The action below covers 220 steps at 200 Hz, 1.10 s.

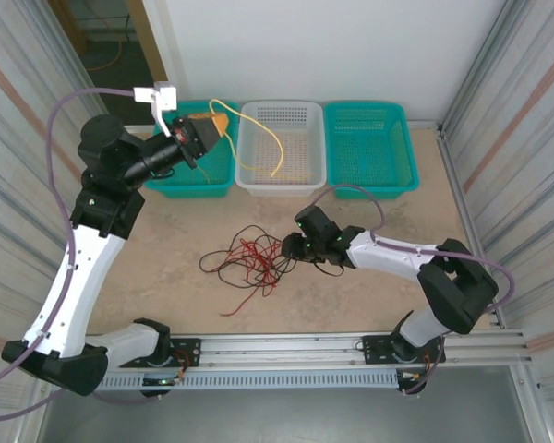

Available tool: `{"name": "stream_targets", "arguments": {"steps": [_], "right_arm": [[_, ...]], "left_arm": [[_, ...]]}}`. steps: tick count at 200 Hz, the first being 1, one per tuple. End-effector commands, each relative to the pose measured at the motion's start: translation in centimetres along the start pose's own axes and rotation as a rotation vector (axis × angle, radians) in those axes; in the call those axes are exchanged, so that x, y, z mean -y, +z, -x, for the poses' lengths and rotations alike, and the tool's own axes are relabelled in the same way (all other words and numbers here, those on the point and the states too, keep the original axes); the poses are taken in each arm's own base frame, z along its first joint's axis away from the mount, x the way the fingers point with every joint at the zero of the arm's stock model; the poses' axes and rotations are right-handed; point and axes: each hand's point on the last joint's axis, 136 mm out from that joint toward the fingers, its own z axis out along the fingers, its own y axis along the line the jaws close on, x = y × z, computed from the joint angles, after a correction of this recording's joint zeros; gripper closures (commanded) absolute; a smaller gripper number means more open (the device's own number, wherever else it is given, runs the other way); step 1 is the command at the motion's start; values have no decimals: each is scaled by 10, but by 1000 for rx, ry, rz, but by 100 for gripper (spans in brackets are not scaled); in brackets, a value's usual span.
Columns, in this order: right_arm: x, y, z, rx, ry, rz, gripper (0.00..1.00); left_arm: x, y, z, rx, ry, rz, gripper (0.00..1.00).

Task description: Untangle the cables

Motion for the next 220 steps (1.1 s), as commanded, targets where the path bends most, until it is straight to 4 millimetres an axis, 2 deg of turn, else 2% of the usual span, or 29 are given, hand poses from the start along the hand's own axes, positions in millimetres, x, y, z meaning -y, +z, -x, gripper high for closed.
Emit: {"name": "stream_targets", "arguments": {"steps": [1, 37, 50, 65, 80, 116, 161, 186, 220], "right_arm": [[0, -28, 8, 57, -34, -3, 54], [-14, -64, 23, 122, -87, 29, 49], [-17, -73, 28, 134, -94, 22, 49], [-21, -82, 32, 148, -105, 21, 49], [-25, -90, 35, 166, -110, 32, 48], [-27, -94, 36, 176, -117, 41, 48], [-25, -94, 36, 169, -123, 26, 47], [-27, -93, 37, 163, -125, 30, 47], [-25, -94, 37, 162, -129, 19, 47]], "left_arm": [[-53, -14, 23, 86, -23, 248, 100], [-147, -41, 48, 202, -155, 535, 100], [-177, -45, 56, 204, -208, 586, 100], [-213, -48, 55, 167, -268, 653, 100], [-240, -44, 53, 130, -324, 662, 100], [-286, -37, 32, 113, -364, 690, 100], [-342, -19, -18, -41, -508, 732, 100], [-365, -13, -39, -62, -557, 732, 100], [-389, -7, -58, -104, -603, 755, 100]]}}
